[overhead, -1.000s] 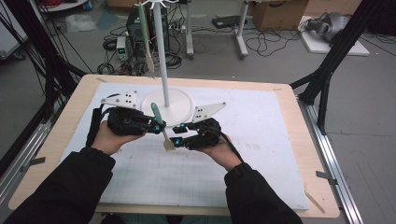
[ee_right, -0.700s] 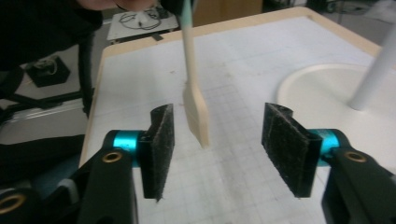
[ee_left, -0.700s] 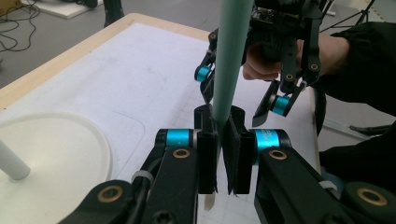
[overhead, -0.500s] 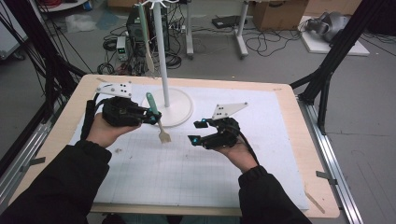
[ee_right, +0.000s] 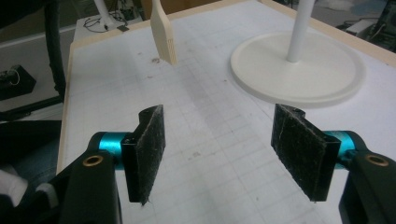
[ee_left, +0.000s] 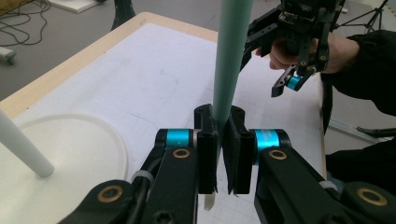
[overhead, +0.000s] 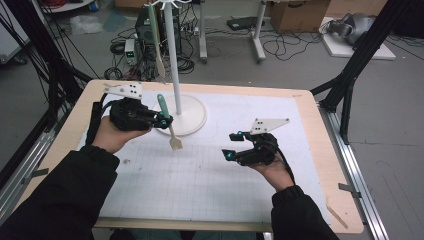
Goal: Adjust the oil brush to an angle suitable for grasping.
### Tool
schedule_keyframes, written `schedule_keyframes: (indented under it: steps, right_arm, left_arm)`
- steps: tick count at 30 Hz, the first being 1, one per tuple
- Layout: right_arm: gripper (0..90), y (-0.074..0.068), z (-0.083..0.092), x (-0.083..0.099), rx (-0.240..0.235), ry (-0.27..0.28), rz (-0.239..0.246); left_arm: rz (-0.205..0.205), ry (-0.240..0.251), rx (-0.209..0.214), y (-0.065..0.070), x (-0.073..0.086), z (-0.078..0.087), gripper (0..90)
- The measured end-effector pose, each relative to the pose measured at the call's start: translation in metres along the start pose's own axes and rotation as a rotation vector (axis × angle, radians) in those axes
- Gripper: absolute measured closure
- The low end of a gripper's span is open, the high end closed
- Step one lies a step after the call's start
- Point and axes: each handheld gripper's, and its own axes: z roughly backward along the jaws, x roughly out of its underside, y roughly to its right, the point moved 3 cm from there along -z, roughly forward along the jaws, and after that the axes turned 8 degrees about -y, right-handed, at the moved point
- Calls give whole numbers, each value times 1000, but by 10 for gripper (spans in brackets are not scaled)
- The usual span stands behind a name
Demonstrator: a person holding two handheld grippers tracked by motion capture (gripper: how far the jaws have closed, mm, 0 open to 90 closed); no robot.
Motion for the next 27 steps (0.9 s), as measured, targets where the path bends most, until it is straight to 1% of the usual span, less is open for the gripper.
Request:
schedule_keyframes:
  steps: [3, 5, 8, 9, 13, 18, 22, 23, 25, 27]
  right_arm:
    - [322, 3, 7, 7, 28, -6, -6]
    - [318, 4, 12, 12, 34, -9, -22]
    - [311, 6, 18, 18, 50, -6, -33]
    - [308, 7, 20, 19, 59, -3, -29]
    - [293, 9, 25, 25, 73, -6, -43]
    - [274, 13, 31, 34, 80, -6, -78]
    - [273, 15, 32, 38, 90, -15, -77]
    - [272, 15, 32, 39, 95, -11, -74]
    - [269, 14, 33, 42, 92, -11, -83]
    - [260, 15, 35, 46, 101, -5, -93]
  left_arm:
    - [-1, 4, -2, 0, 0, 1, 840]
    - [-1, 0, -6, 0, 0, 1, 840]
    - [2, 4, -8, -1, 0, 2, 840]
    - [6, 5, -7, -1, 0, 3, 840]
    - [14, 12, -8, -2, 0, 5, 840]
    - [16, 17, -9, -4, -1, 7, 840]
    - [13, 18, -15, -5, -4, 9, 840]
    - [14, 20, -16, -5, -5, 10, 841]
    - [11, 16, -18, -6, -6, 11, 840]
    - [16, 19, -16, -6, -7, 13, 841]
